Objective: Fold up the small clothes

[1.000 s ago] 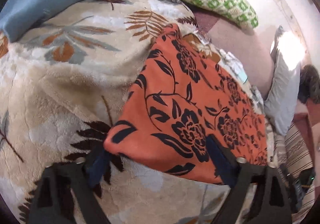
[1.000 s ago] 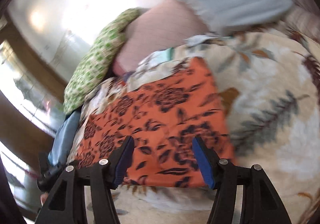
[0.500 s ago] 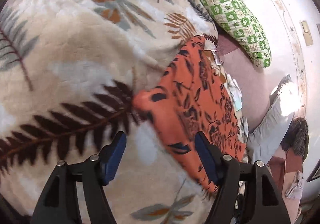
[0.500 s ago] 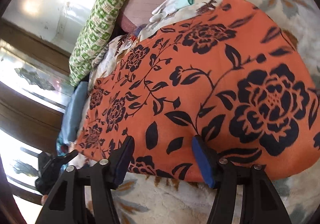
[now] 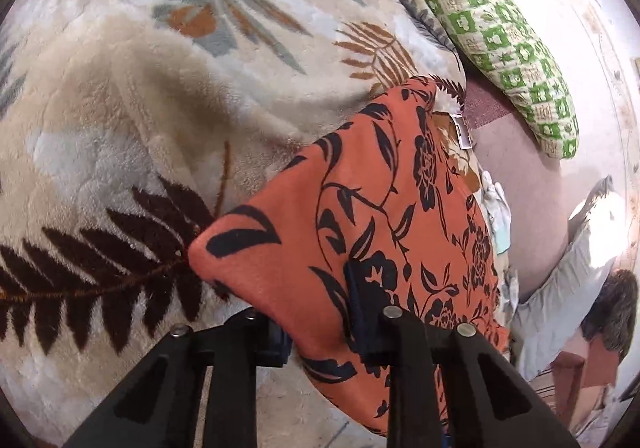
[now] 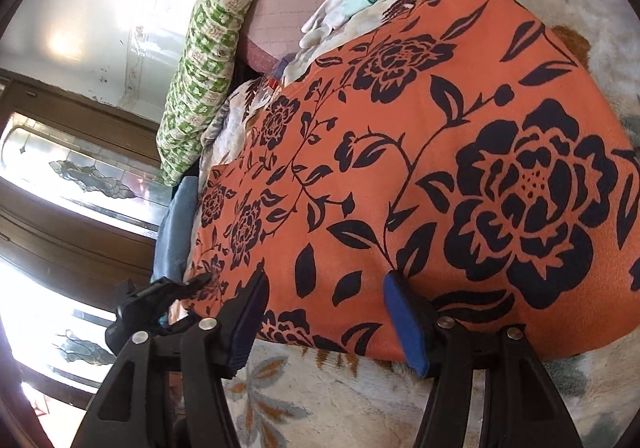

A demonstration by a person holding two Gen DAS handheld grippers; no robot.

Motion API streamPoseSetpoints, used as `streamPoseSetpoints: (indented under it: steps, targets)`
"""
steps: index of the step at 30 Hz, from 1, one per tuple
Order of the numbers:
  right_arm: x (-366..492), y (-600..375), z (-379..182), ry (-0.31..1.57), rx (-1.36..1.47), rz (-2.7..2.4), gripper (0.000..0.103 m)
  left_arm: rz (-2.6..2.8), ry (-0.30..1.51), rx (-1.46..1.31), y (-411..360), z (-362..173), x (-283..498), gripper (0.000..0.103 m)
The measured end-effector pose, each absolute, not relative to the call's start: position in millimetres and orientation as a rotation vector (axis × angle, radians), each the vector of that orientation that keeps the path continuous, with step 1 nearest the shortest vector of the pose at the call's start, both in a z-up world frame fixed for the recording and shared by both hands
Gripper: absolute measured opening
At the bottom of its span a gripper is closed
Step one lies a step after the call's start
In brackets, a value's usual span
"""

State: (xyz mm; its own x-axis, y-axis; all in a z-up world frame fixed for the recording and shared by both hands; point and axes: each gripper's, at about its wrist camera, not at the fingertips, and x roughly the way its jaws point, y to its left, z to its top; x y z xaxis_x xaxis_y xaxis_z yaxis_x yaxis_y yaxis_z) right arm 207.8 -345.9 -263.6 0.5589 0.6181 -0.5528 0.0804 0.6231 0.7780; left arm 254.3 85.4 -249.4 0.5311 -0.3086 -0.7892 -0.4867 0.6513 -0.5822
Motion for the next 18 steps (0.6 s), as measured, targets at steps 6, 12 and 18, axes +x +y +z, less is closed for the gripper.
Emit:
streamPoseSetpoints:
  steps: [6, 12, 18]
  targets:
    - [202.3, -362.2, -266.6, 0.92, 0.971, 0.379, 0.061, 0.091, 0.934, -0.651, 47.1, -193.9, 259.8, 0.014]
    - [187.7, -407.9, -270.8, 0.767, 1.221, 0.353, 0.061, -0.066, 0.791, -0.322, -39.0, -113.4, 258.3, 0.013]
    - [165.6, -454.9, -266.2, 0.635, 1.301, 0.203, 0.061, -0.35, 0.699, -0.006, -178.9, -79.3, 230.8, 0.013]
